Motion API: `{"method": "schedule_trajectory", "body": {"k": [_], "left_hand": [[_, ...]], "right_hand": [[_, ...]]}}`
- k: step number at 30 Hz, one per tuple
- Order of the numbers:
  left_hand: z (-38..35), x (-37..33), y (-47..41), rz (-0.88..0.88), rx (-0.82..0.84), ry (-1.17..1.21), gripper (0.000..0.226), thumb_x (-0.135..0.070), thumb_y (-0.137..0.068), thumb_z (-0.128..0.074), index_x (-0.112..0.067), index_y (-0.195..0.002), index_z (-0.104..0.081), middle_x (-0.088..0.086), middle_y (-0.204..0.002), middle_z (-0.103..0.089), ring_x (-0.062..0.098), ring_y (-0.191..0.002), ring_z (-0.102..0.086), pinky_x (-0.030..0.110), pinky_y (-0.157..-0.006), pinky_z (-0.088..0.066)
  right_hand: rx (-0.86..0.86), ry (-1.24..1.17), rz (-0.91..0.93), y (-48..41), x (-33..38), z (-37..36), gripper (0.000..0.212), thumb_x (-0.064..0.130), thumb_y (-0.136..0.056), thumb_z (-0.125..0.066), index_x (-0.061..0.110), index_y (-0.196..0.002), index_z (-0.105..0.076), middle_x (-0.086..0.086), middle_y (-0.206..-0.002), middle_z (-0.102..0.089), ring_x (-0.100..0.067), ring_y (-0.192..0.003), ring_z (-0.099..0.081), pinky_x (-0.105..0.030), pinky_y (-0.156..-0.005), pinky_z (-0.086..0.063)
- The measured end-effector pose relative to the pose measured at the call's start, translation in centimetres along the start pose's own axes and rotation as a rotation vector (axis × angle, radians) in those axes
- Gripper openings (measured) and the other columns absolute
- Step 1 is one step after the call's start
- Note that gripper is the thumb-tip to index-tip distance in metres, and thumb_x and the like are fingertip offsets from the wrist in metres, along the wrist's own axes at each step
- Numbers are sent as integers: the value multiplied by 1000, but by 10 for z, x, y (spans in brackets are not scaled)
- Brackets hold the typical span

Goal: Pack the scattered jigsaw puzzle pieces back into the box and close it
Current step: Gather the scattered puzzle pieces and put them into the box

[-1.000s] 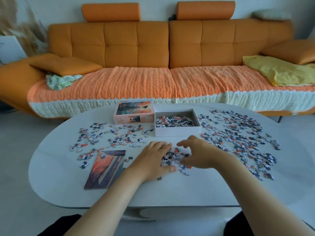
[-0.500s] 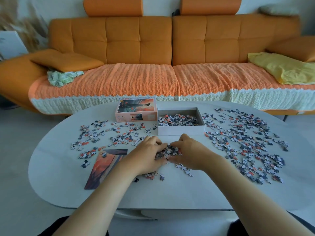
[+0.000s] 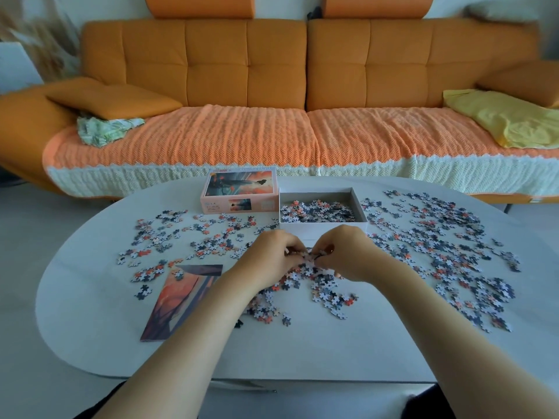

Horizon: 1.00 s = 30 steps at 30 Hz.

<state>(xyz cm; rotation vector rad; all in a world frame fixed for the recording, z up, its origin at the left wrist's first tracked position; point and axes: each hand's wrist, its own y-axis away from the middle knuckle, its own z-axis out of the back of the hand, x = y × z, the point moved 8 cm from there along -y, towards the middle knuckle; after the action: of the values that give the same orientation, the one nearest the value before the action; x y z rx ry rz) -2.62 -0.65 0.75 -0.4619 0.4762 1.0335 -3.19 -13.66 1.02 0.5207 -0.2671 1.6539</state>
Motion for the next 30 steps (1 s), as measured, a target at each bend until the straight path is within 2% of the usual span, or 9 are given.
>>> {"method": "schedule_trajectory", "body": {"k": [4,8,12,16,18,21,24,27,30], "left_hand": [[19,-9,-21,4,-111,123,14,-24,-90,-68,-21,-102,-75,-15,-85,-63,-4,-76,-54,18,-66,-40],[37,-16,-46,-25,-277,111,18,-22,-91,-67,-18,-106,-75,-3,-90,-67,5,-75,-53,15,-65,-38],[28,-1,-66,-14,-289,28,32,-21,-97,-57,-16,-128,-63,7,-102,-61,21,-92,-55,29,-75,-40],[7,19,-75,11,-175,-305,43,-34,-102,-42,-22,-143,-46,1,-129,-54,25,-122,-42,40,-101,-29],[5,19,-73,-9,-175,-333,44,-37,-101,-43,-24,-143,-45,-3,-133,-51,22,-125,-38,39,-102,-23],[12,10,-68,-83,-245,-285,35,-39,-98,-50,-26,-130,-58,-4,-124,-55,20,-120,-44,38,-100,-25],[10,7,-64,-118,-213,-300,27,-40,-97,-51,-28,-118,-65,-6,-116,-60,18,-115,-50,38,-100,-26],[0,8,-57,-134,-136,-357,33,-39,-99,-46,-27,-126,-61,-6,-124,-60,18,-119,-48,37,-103,-25],[4,4,-47,-183,-190,-352,32,-32,-98,-51,-24,-127,-60,-6,-128,-58,18,-122,-46,34,-103,-24]], "right_hand": [[-108,-80,18,-10,-1,33,4,21,-84,-72,23,-87,-74,4,-75,-70,-13,-57,-69,-25,-55,-57],[-313,-41,93,-27,3,57,10,17,-85,-69,15,-93,-74,-4,-81,-66,-23,-73,-62,-36,-66,-52],[-453,-10,187,-43,1,57,13,10,-89,-63,11,-97,-72,-6,-87,-58,-24,-76,-55,-26,-65,-40],[-326,133,169,-54,-9,39,22,17,-96,-53,9,-109,-70,-11,-103,-65,-28,-94,-58,-37,-84,-47],[-336,99,148,-53,-12,42,24,17,-93,-59,15,-115,-69,-6,-107,-64,-24,-100,-58,-35,-90,-47],[-429,41,110,-48,-15,53,15,14,-86,-67,21,-98,-74,1,-92,-65,-19,-87,-60,-28,-79,-48],[-364,57,74,-45,-15,49,16,20,-90,-63,22,-99,-76,4,-93,-72,-16,-85,-63,-26,-77,-51],[-305,62,88,-41,-11,44,21,22,-95,-56,20,-105,-74,2,-99,-73,-18,-88,-63,-31,-80,-52],[-350,59,137,-37,-7,49,23,16,-96,-54,18,-106,-74,-1,-104,-72,-20,-91,-64,-36,-84,-52]]}}
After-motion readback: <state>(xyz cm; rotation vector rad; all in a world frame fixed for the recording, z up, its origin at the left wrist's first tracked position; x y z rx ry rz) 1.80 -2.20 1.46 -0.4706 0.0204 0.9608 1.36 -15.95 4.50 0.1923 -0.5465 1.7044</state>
